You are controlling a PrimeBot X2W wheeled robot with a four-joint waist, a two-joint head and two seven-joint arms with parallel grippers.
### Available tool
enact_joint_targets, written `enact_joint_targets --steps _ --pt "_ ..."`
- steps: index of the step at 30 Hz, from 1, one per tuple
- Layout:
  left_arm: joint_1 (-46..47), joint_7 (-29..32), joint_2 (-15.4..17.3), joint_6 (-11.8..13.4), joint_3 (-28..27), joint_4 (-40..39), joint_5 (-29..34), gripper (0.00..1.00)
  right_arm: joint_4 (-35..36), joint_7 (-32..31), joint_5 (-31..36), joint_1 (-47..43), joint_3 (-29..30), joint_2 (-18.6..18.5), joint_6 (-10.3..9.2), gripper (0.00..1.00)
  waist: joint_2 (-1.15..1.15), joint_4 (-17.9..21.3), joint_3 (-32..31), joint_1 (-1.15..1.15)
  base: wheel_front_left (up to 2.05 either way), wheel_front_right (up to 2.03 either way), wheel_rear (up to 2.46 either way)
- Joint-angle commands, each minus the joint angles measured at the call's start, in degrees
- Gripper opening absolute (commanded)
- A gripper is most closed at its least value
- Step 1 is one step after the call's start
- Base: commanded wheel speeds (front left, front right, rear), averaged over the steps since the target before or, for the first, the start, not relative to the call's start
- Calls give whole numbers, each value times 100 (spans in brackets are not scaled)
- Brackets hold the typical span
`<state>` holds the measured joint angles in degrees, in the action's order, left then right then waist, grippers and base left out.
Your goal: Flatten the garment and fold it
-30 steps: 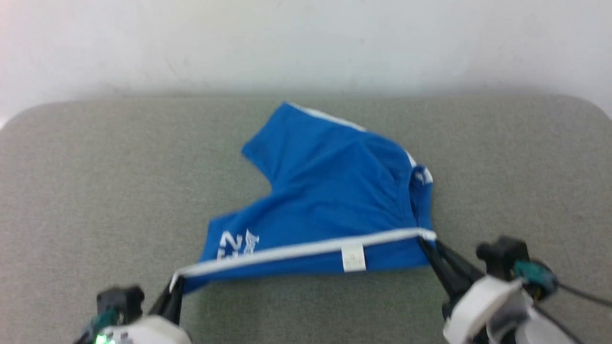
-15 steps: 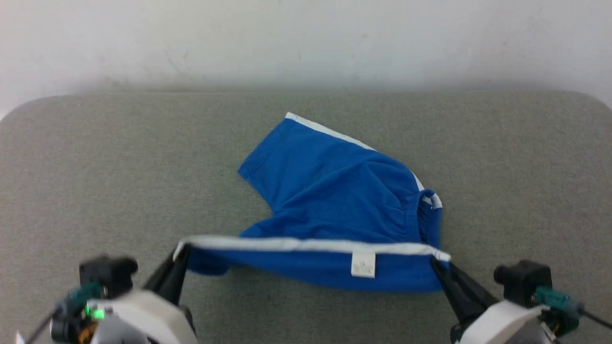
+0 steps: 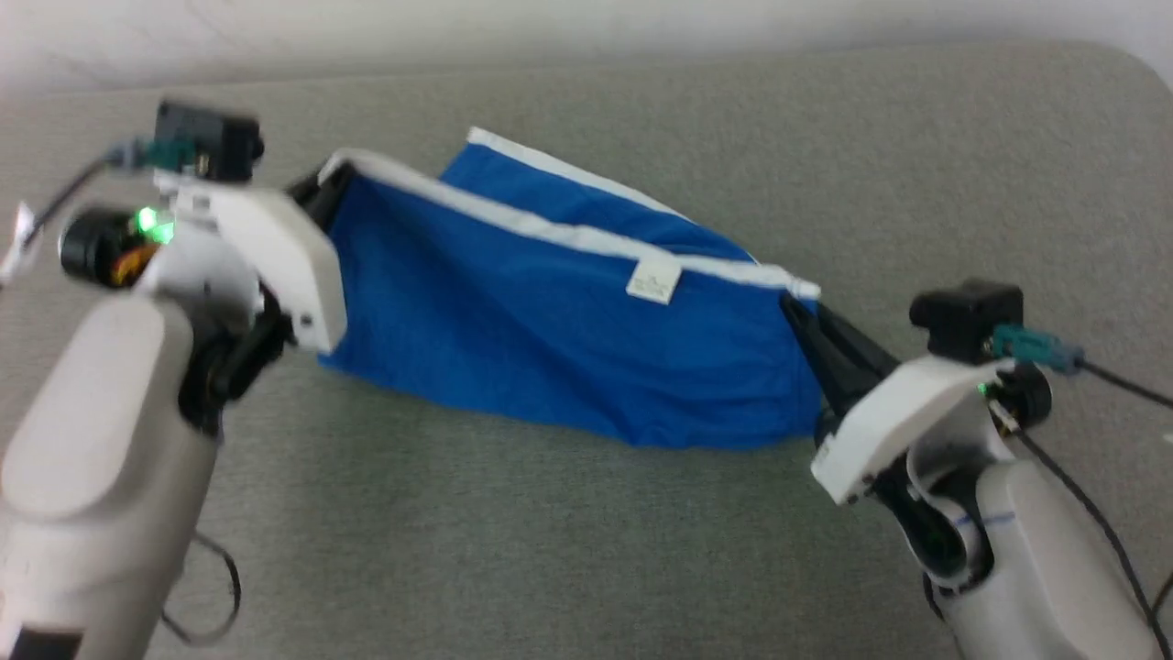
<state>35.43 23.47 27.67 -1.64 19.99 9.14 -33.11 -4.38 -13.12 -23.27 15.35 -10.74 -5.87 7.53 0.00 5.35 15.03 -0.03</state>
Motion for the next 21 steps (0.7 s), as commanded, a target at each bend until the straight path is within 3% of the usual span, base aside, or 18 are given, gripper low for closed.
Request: enact_joint_targets --steps 1,8,15,16,18,19,21 --pt "387 47 -62 -111 80 314 90 0 -168 88 -48 265 -37 33 -4 0 0 458 498 3 0 0 0" --pt "1661 193 -278 -373 431 1851 299 0 -1085 406 -338 1111 -215 148 -4 0 0 846 901 3 0 0 0" --pt "2160 -192 -494 -487 581 3149 303 0 -1840 796 -591 1535 -549 227 -4 0 0 1058 1098 3 0 0 0" --pt "2202 -295 -525 -504 576 3296 265 5 -1918 850 -623 1568 -610 233 -4 0 0 1069 1109 3 0 0 0" --pt "2256 -481 -590 -526 590 3550 215 76 -2043 941 -679 1624 -739 240 -4 44 0 1076 1119 3 0 0 0" --pt "2271 -569 -615 -536 589 3665 179 100 -2089 1006 -690 1647 -805 238 -4 96 0 1075 1106 3 0 0 0" --pt "2311 -761 -633 -552 600 3865 135 100 -2135 1198 -690 1672 -910 199 -4 100 0 1053 1070 3 0 0 0"
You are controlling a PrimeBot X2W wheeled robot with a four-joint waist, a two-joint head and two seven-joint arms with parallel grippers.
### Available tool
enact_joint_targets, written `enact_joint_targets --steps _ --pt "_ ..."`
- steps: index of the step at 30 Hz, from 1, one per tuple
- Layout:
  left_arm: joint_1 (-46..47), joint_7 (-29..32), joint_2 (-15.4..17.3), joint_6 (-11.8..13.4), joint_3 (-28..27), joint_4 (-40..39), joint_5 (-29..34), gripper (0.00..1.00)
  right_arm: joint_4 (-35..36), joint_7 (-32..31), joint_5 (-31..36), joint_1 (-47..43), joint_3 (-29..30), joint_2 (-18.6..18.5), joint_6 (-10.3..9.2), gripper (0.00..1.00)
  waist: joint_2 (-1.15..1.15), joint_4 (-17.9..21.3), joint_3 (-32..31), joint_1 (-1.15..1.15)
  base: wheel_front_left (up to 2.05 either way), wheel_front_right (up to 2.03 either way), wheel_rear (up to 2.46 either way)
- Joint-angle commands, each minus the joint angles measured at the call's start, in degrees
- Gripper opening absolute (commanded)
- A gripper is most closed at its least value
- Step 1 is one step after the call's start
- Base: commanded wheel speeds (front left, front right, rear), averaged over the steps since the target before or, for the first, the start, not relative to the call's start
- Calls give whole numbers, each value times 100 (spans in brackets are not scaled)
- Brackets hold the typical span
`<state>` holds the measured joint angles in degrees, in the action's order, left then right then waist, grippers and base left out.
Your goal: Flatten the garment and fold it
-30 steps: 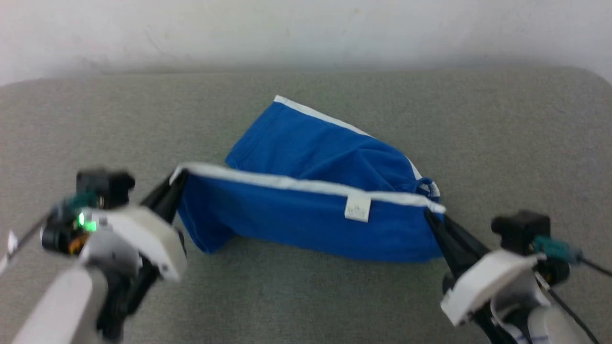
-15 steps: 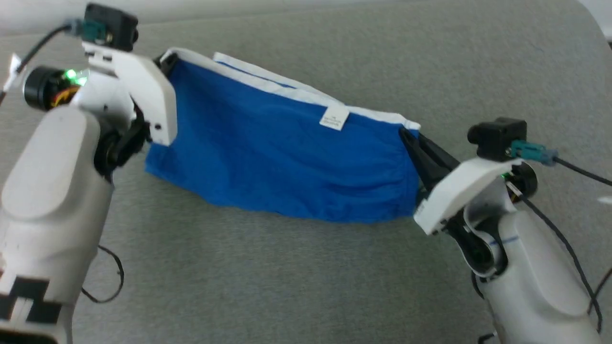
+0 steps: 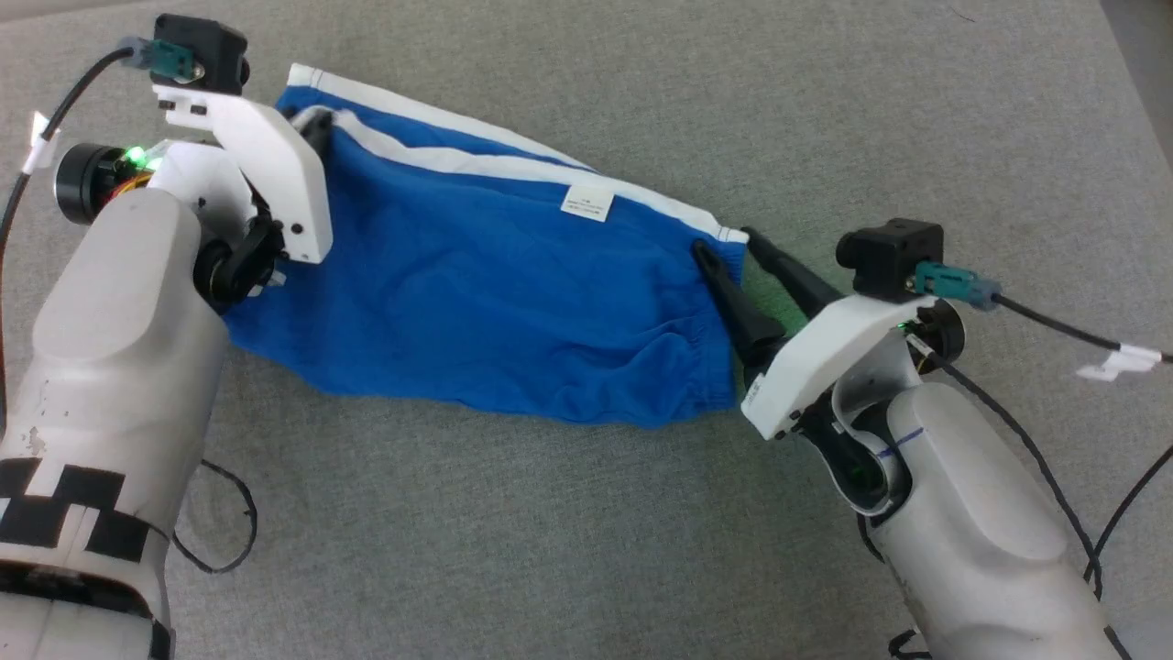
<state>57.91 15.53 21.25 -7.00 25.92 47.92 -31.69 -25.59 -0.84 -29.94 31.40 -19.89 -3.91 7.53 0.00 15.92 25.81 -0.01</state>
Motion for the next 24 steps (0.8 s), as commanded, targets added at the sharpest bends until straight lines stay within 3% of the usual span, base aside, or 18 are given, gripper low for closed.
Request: enact_joint_targets --steps 1,6,11,18,24 --pt "69 -73 -4 -20 8 65 -28 100 -17 98 -16 62 -31 -24 -4 100 0 -27 -47 1 0 0 0" --pt "68 -602 -57 -35 -52 295 -178 100 145 861 205 -158 14 -213 -4 100 0 -248 -344 1 0 0 0" --pt "-89 -658 16 -44 -32 263 -395 100 605 1229 619 -672 374 -305 -4 100 0 -485 -750 1 0 0 0" --pt "-579 627 427 -47 579 -435 -968 100 1571 808 1058 -1500 826 -252 -4 100 0 -636 -1025 1 0 0 0" --pt "-855 1430 889 -47 855 -870 -1262 100 2255 384 1189 -1820 902 -136 -4 100 0 -445 -786 1 0 0 0"
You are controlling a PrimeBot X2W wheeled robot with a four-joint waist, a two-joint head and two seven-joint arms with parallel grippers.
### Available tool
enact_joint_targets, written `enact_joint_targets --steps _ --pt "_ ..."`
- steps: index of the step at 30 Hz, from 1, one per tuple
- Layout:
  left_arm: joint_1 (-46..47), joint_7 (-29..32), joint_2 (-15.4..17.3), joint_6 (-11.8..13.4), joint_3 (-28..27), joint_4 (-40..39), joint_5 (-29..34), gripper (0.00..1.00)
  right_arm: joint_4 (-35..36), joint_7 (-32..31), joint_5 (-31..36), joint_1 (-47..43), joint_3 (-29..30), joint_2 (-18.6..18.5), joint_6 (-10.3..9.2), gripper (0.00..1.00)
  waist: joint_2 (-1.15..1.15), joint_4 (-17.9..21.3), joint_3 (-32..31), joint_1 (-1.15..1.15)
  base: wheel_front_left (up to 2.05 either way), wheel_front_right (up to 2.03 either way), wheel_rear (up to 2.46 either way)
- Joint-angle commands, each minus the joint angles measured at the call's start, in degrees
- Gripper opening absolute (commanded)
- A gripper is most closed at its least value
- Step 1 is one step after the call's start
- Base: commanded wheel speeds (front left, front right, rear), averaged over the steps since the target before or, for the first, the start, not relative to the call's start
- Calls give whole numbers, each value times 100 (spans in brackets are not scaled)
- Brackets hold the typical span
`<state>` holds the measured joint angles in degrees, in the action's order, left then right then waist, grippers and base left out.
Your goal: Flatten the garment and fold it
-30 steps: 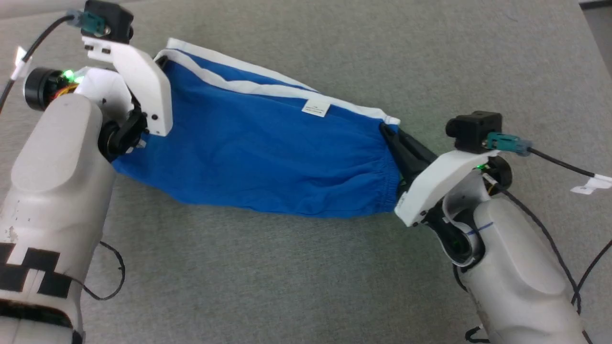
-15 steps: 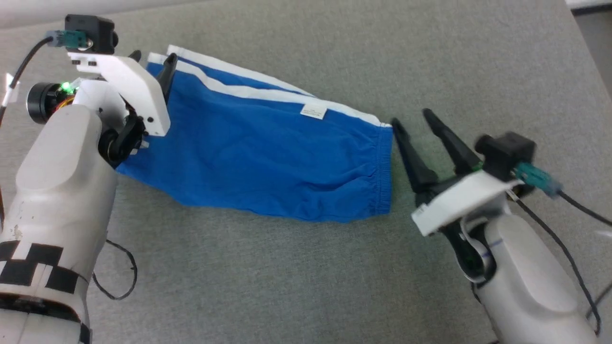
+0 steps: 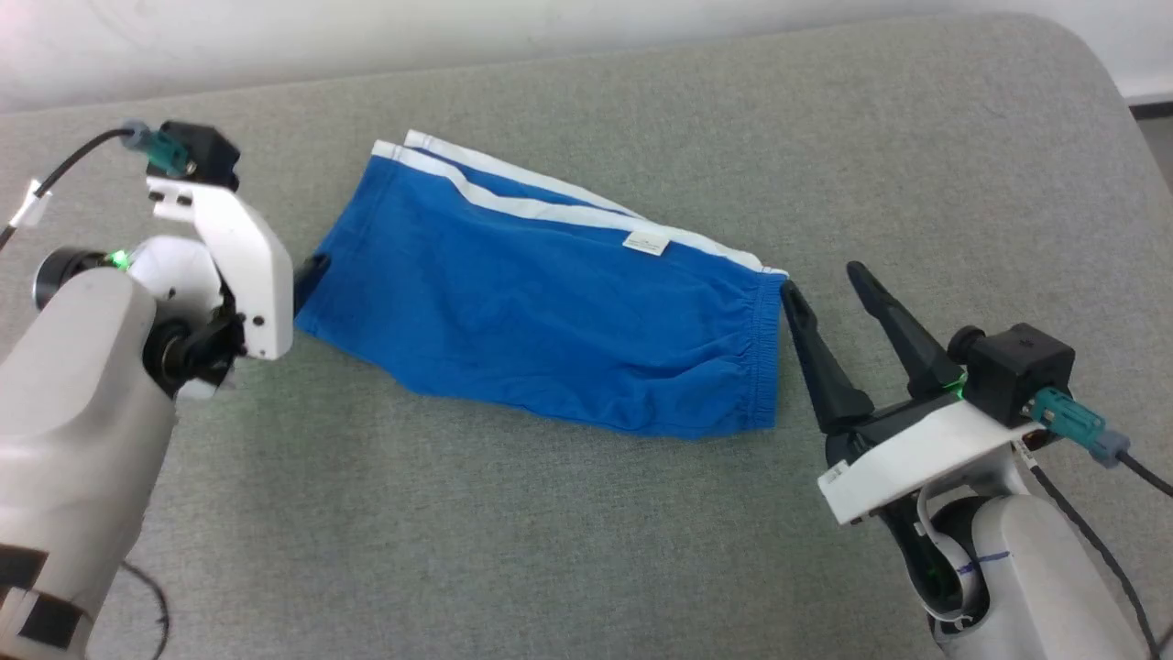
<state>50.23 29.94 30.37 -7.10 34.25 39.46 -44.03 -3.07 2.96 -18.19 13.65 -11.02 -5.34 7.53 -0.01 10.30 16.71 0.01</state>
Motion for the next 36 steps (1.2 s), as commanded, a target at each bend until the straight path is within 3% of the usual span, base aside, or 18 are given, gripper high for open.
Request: enact_joint_targets --steps 1,9,11,13,19,27,34,35,36 --pt "-115 64 9 -38 35 -39 -53 100 68 -29 1 -62 11 30 -4 100 1 165 177 -1 0 0 0" --pt "-279 387 -35 -38 171 -20 -228 100 154 -208 -120 -139 44 115 -4 100 1 443 482 -1 0 0 0" --pt "-366 542 -106 -38 249 32 -319 54 112 -299 -157 -169 53 119 -4 100 1 467 499 -1 0 0 0" --pt "-467 739 -127 -38 363 68 -398 0 30 -465 -220 -173 52 93 -4 100 1 484 495 -1 0 0 0" --pt "-689 1006 -92 -38 577 -166 -685 0 -37 -1313 -546 -104 -136 -99 -4 100 1 392 383 -1 0 0 0" --pt "-534 364 88 11 547 -752 -451 0 -108 -2315 -884 148 -426 -263 -4 100 1 38 323 -1 0 0 0" --pt "-427 47 69 48 535 -1162 -328 0 -1086 -2897 -812 373 -457 -268 -4 100 1 -219 368 -1 0 0 0" --pt "-423 19 62 45 547 -1179 -316 0 -1245 -3016 -813 395 -485 -252 -4 89 1 -238 369 -1 0 0 0" --pt "-433 -5 43 50 559 -1199 -306 0 -1382 -3169 -870 406 -535 -228 -4 38 1 -255 365 -1 0 0 0"
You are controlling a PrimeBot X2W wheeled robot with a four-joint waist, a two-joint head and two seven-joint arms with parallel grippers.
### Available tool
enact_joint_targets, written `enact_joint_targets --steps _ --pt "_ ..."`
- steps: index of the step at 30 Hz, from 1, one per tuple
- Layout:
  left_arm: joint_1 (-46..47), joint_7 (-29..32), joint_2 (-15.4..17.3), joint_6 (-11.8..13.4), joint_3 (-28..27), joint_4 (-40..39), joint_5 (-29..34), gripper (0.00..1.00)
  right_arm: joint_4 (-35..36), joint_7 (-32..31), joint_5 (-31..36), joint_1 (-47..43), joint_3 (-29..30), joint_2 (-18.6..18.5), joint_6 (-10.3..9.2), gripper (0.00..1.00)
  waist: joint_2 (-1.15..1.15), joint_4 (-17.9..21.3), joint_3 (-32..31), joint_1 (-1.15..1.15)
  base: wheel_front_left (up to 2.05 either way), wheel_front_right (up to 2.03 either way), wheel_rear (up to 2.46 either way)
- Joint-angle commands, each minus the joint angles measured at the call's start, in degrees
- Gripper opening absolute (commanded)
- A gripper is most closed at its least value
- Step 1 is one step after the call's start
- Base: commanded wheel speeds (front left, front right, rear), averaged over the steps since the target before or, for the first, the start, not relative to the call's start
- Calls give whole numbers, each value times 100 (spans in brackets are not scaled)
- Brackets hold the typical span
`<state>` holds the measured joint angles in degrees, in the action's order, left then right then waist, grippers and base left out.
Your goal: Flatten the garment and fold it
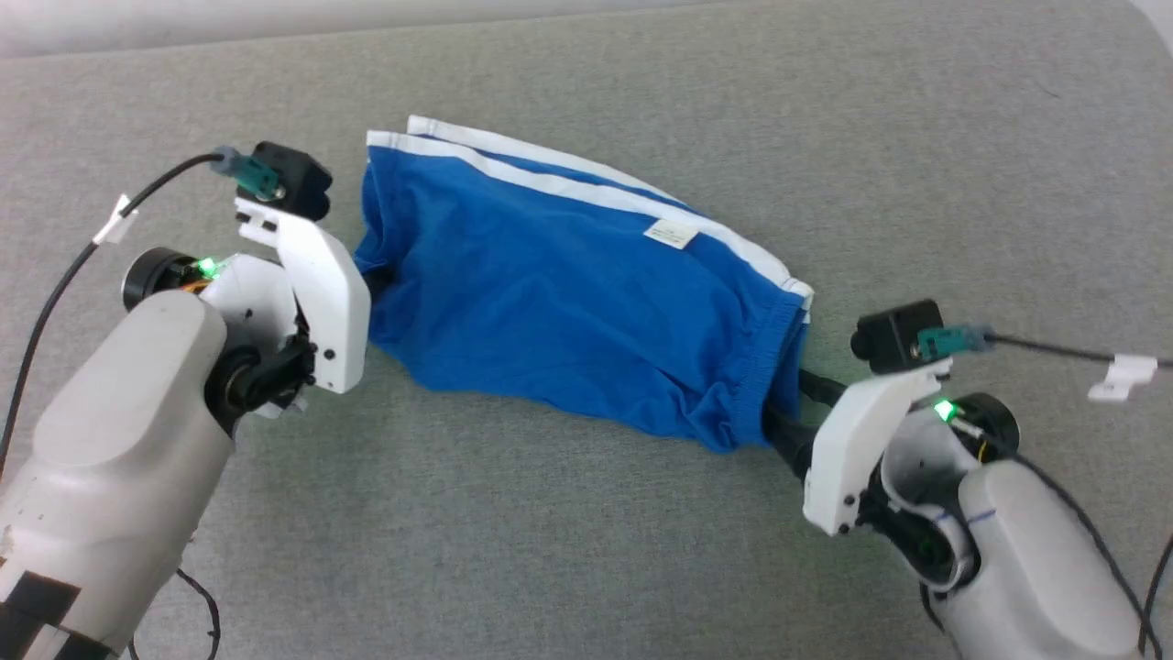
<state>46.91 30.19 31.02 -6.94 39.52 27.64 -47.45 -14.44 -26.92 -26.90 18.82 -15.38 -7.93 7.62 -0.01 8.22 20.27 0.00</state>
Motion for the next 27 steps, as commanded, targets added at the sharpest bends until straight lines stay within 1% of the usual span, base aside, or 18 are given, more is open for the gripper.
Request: enact_joint_targets --steps 1,4,8,9,14,15,19,21,24,27 --pt "-114 -49 -35 39 41 -34 41 0 -343 -307 -53 -94 -140 44 -13 0 1 -58 4 0 0 0 0" --pt "-170 -146 -37 34 49 -58 39 0 -443 -625 -249 -40 -259 52 -13 0 1 -64 -44 0 0 0 0" --pt "-320 -424 -35 61 8 -113 36 0 -254 -613 -382 71 -238 -88 -13 0 1 -93 -251 0 0 0 0" --pt "-395 -513 -36 96 -8 -139 36 0 -175 -575 -395 93 -221 -141 -13 0 1 -113 -349 0 0 0 0" --pt "-1004 -1005 33 444 -185 -550 -38 0 259 -509 -549 26 -85 -368 -13 0 1 -278 -833 0 0 0 0" --pt "-1004 -1005 33 444 -185 -550 -38 0 259 -509 -549 26 -85 -368 -13 0 1 -278 -833 0 0 0 0" --pt "-1707 -1292 185 822 -311 -1125 -118 0 480 -720 -728 -250 93 -523 -13 0 1 -492 -1240 0 0 0 0" --pt "-2097 -1393 283 1061 -369 -1490 -148 0 550 -870 -817 -431 224 -559 -13 0 1 -601 -1393 0 0 0 0" --pt "-2760 -1484 458 1464 -470 -2070 -243 0 621 -1150 -959 -725 437 -554 -13 0 1 -710 -1546 0 0 0 0" --pt "-3419 -1496 538 1817 -475 -2544 -359 0 634 -1318 -989 -1020 653 -508 -13 0 1 -783 -1600 0 0 0 0"
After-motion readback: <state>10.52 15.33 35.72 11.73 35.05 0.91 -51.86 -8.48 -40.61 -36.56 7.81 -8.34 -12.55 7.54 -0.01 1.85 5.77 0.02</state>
